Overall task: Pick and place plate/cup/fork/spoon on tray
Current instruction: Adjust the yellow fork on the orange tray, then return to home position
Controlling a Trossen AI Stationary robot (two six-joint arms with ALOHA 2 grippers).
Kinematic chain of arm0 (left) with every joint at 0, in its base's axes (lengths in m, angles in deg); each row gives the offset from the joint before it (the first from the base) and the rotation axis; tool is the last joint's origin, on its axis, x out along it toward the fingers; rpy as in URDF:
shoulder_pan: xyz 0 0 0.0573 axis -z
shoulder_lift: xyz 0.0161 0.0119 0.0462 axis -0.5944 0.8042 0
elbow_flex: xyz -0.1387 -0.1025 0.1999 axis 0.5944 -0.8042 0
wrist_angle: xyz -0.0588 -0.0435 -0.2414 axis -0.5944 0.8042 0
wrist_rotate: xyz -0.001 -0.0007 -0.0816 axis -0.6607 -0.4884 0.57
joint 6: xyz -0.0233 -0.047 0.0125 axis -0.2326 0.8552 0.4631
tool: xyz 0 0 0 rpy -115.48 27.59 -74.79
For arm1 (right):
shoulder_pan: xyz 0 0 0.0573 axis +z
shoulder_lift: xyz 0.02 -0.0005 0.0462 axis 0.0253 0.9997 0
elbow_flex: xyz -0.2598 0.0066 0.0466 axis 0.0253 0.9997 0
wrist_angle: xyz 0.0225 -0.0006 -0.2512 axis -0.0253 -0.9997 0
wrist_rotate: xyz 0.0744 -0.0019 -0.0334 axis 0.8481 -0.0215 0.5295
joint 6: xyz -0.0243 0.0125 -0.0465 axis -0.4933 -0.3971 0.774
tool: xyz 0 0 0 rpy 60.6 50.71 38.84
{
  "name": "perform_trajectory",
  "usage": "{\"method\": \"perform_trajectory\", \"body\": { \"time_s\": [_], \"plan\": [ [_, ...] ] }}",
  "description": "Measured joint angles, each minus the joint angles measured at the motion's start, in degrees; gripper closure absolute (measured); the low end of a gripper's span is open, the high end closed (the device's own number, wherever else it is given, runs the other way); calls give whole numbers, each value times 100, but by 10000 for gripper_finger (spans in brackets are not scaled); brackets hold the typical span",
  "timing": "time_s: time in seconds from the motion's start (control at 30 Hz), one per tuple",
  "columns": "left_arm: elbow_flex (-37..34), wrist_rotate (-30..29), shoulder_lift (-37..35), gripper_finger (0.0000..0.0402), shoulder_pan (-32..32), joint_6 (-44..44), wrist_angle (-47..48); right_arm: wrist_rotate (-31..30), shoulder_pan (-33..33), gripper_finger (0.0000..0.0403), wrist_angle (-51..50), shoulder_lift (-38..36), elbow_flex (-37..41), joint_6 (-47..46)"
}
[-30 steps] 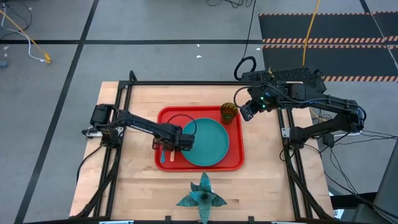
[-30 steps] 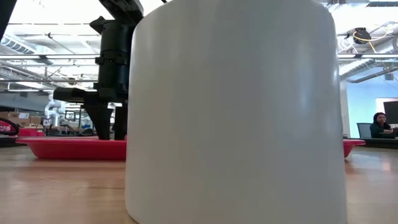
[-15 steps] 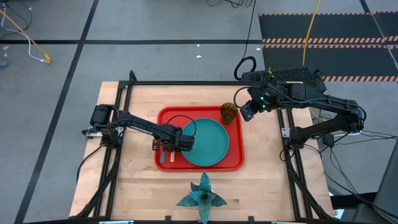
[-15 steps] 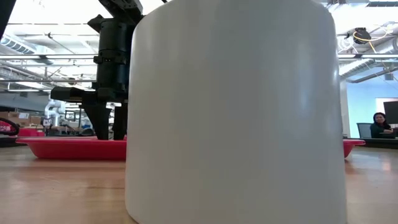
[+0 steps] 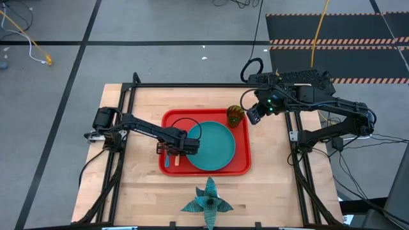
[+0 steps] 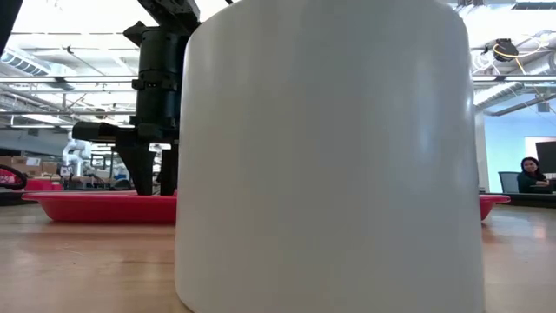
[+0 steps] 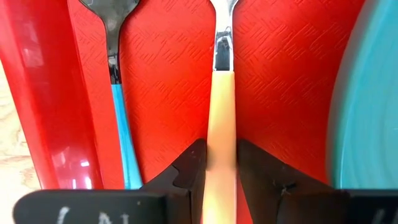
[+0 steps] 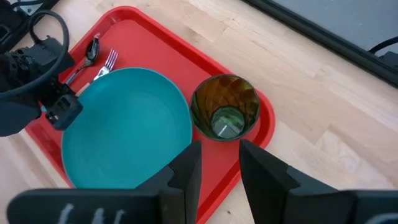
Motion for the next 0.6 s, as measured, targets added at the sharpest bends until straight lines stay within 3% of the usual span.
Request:
{"method": "perform_trajectory", "body": {
  "time_s": [0.6],
  "plan": [
    [0, 1, 0, 231, -25, -40, -16, 135, 0, 303, 0, 0, 0, 2]
  ]
}}
